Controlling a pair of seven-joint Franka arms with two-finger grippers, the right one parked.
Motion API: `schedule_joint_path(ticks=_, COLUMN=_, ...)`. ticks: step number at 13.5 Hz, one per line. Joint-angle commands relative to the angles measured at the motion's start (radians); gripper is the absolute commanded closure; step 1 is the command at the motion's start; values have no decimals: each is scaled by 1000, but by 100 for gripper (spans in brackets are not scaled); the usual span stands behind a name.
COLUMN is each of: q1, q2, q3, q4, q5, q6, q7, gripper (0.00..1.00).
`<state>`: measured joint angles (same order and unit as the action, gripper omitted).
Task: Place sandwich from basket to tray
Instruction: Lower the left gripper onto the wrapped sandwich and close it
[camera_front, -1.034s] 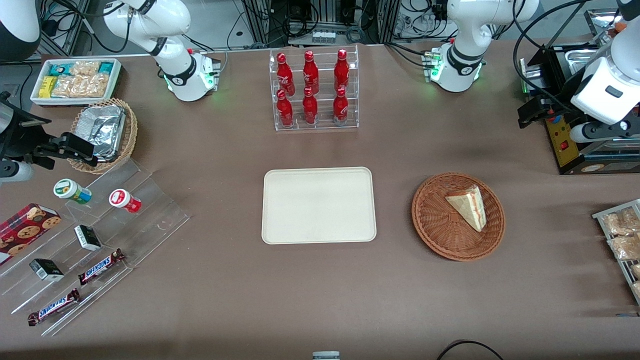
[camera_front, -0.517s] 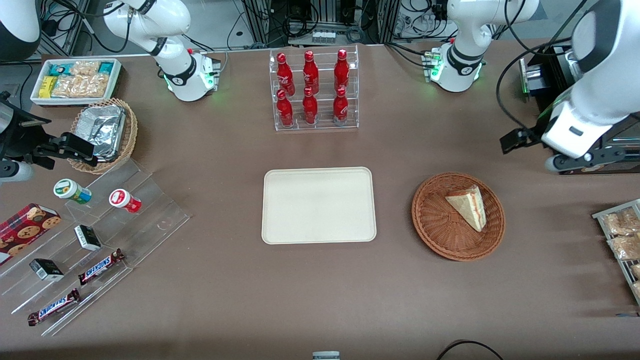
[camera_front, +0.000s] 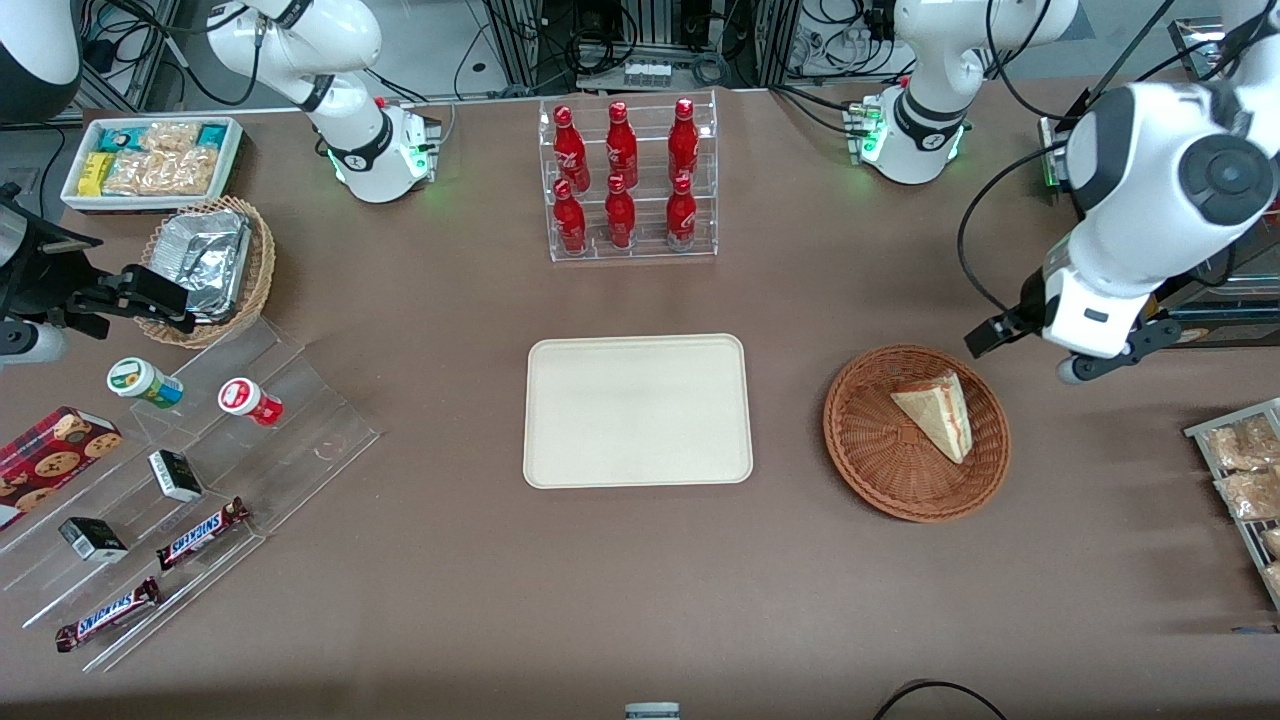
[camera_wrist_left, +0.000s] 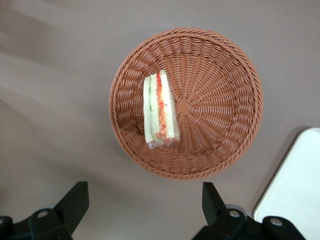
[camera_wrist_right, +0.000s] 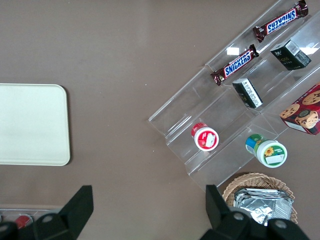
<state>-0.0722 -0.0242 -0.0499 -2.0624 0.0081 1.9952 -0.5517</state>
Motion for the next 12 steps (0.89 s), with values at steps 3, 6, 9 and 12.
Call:
schedule_joint_path(ticks=3, q1=0, q2=110, q3=-5, q4=-82, q5=15, q6=230, q7=-125, gripper=0)
schedule_joint_path(ticks=6, q1=0, q2=174, q3=-5, q4=-85, q5=13, q6=310, q7=-160, gripper=0)
schedule_joint_path(ticks=9, q1=2, q2=199, q3=-5, q4=-122, q5=13, q6=382, q7=-178, gripper=0)
schedule_joint_path(ticks=12, q1=2, q2=233, q3=-4, q4=-150, q5=13, q6=441, q7=-217, gripper=2)
